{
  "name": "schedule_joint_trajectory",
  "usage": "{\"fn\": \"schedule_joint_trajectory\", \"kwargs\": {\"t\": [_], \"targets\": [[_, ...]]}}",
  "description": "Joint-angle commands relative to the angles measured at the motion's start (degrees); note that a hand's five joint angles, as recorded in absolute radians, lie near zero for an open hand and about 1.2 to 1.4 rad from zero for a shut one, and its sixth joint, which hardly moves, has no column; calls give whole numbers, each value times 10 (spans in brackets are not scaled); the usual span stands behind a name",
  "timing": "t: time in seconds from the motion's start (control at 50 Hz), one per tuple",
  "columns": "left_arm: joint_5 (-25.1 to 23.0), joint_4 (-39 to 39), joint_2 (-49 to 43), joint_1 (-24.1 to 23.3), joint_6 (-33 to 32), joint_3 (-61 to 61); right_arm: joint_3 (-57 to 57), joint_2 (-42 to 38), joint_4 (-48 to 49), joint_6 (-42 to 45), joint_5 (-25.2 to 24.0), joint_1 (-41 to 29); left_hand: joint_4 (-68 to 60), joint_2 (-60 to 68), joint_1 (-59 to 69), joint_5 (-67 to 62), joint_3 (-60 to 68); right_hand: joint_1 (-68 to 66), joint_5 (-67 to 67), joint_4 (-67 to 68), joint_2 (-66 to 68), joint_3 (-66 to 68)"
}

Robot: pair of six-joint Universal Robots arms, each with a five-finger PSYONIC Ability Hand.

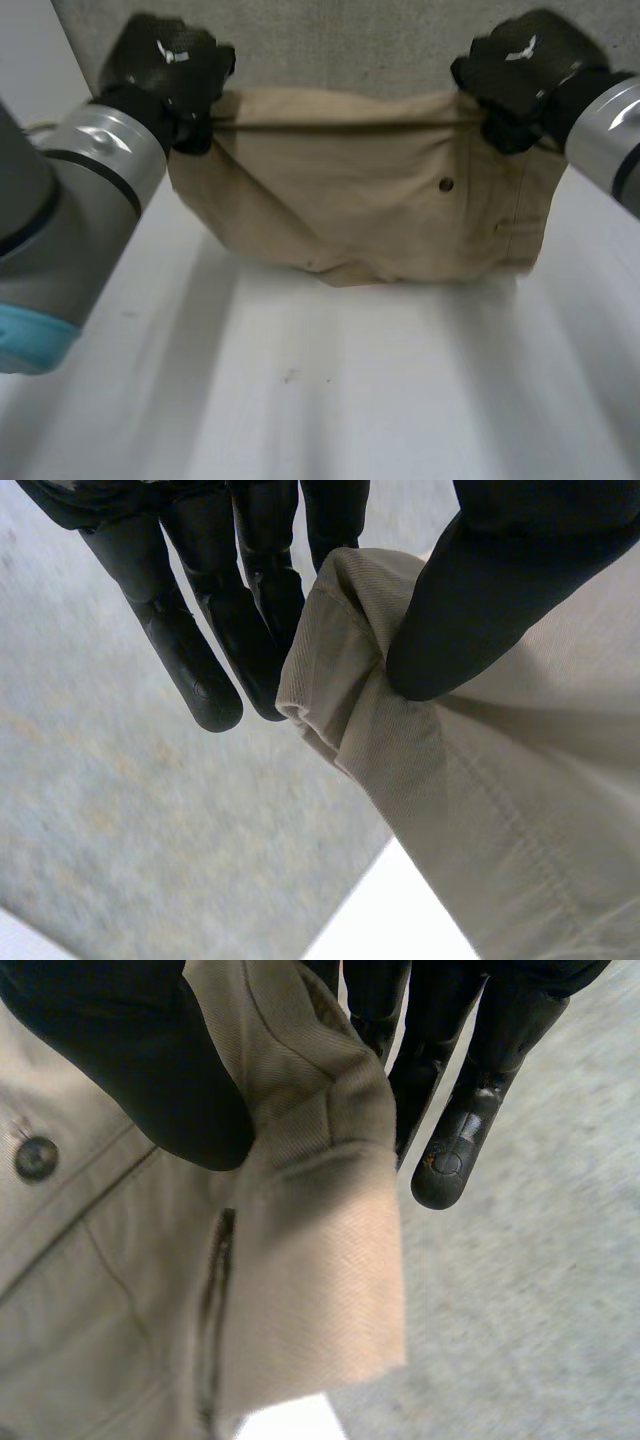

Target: Fold the shorts.

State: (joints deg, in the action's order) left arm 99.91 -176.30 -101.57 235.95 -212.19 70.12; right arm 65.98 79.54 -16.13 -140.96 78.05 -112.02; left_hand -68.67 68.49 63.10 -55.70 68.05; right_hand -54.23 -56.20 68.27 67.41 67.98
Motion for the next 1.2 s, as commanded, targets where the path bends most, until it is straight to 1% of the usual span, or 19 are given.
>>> {"fn": "schedule_joint_trajectory", "kwargs": {"t": [0.02, 0.1, 0.14, 0.18, 0.26, 0.32, 0.36, 0.52, 0.68, 0.78, 0.84, 0.9, 1.04, 1.08, 1.1, 1.12, 1.14, 1.16, 1.2], "targets": [[27, -5, -100, 7, -3, -45, -56, -93, -1, 40, 35, -15, -113, 115, 169, -143, 119, -258, -138, 117, 126, 120], [27, -61, -163, 13, -9, -114, -148, -176, 70, 39, 58, -18, -113, 115, 169, -143, 119, -258, -138, 117, 126, 120], [27, -120, -189, 14, -17, -154, -182, -203, 114, 40, 65, -22, -113, 115, 169, -143, 119, -258, -138, 117, 126, 120], [26, -174, -203, 14, -26, -183, -237, -238, 205, 39, 69, -25, -113, 115, 169, -143, 119, -258, -138, 117, 126, 120], [20, -366, -214, 18, -62, -234, -279, -267, 368, 37, 66, -27, -113, 115, 169, -143, 119, -258, -138, 117, 126, 120], [15, -442, -211, 17, -67, -235, -274, -266, 480, 32, 68, -29, -113, 115, 169, -143, 119, -258, -138, 117, 126, 120], [15, -485, -210, 7, -69, -221, -265, -262, 512, 29, 68, -29, -113, 115, 169, -143, 119, -258, -138, 117, 126, 120], [31, -470, -123, 9, -66, -61, -142, -197, 499, -18, 62, -25, -113, 115, 169, -143, 119, -258, -138, 117, 126, 120], [57, -433, -83, 5, -66, 140, 13, -178, 396, -19, 8, -29, -113, 115, 169, -143, 119, -258, -138, 117, 126, 120], [89, -361, -92, -8, -63, 222, 89, -215, 292, -6, -7, -31, -113, 115, 169, -143, 119, -258, -138, 117, 126, 120], [118, -302, -106, -35, -51, 251, 112, -235, 237, 21, -6, -32, -113, 115, 169, -143, 119, -258, -138, 117, 126, 120], [143, -252, -120, -61, -34, 273, 122, -235, 203, 38, -2, -32, -113, 115, 169, -143, 119, -258, -138, 117, 126, 120], [172, -161, -82, -78, 8, 313, 171, -206, 99, 44, -9, -26, -113, 115, 169, -143, 119, -258, -138, 117, 126, 120], [172, -146, -65, -79, 18, 323, 200, -181, 91, 41, -9, -26, -18, 20, 74, -48, 24, -243, -124, 103, 111, 106], [171, -140, -58, -80, 24, 326, 213, -171, 92, 40, -10, -26, 64, -62, -8, 34, -58, -152, -32, 11, 20, 14], [168, -129, -41, -80, 37, 333, 222, -164, 94, 40, -10, -26, 273, -271, -217, 243, -267, -62, 57, -78, -69, -75], [168, -125, -29, -80, 46, 337, 231, -156, 98, 39, -10, -26, 387, -385, -331, 357, -380, 38, 158, -179, -170, -176], [168, -121, -19, -80, 53, 338, 251, -138, 108, 39, -9, -26, 454, -453, -399, 425, -448, 194, 314, -335, -326, -332], [166, -113, 7, -80, 69, 341, 267, -119, 122, 33, -9, -24, 500, -498, -445, 471, -494, 224, 344, -365, -356, -362]]}}
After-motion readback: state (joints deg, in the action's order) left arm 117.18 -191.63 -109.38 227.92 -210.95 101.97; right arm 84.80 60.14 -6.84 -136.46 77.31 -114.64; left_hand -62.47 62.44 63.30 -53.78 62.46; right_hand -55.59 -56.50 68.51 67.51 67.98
